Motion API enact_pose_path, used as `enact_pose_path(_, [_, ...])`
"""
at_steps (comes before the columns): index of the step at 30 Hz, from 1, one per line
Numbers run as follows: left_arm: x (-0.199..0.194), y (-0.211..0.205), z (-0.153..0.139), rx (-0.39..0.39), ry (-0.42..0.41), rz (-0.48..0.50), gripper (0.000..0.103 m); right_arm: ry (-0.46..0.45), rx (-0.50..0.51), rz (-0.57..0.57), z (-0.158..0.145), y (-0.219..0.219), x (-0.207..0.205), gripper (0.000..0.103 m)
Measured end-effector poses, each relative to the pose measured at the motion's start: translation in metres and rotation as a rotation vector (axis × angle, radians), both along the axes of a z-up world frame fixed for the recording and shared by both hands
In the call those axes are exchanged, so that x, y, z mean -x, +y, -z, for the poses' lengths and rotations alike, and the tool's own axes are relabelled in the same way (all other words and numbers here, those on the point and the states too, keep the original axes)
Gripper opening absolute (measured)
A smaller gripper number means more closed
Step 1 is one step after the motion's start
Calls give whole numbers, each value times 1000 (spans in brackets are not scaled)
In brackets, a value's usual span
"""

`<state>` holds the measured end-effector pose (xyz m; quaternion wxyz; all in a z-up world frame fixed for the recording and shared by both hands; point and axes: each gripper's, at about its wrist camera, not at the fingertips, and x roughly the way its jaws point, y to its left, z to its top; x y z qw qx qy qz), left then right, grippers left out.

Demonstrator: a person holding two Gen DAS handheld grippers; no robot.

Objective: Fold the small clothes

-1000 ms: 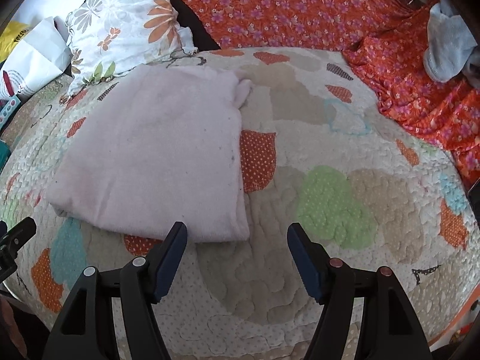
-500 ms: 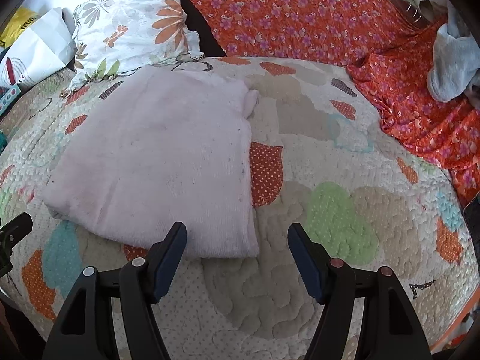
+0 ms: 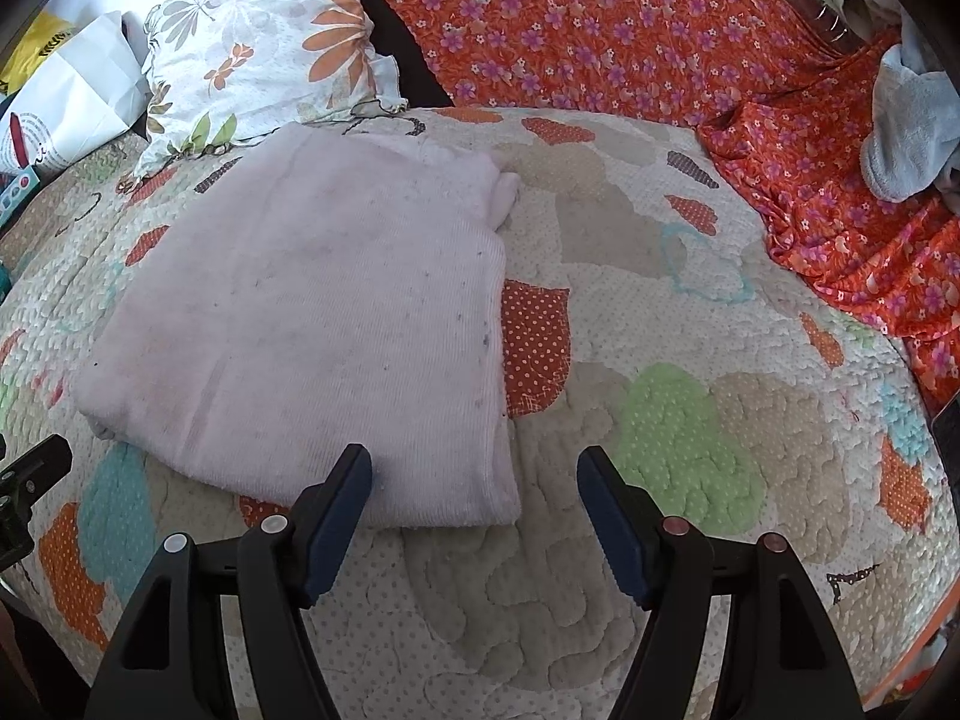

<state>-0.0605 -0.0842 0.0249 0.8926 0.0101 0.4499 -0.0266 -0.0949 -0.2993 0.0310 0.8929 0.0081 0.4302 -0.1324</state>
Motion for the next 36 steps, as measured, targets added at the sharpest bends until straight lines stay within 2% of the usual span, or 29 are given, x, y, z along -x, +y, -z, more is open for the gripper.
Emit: enact_pose_path(36, [-6, 3, 4, 2, 13, -10, 103, -26, 63, -20, -2, 10, -1, 77])
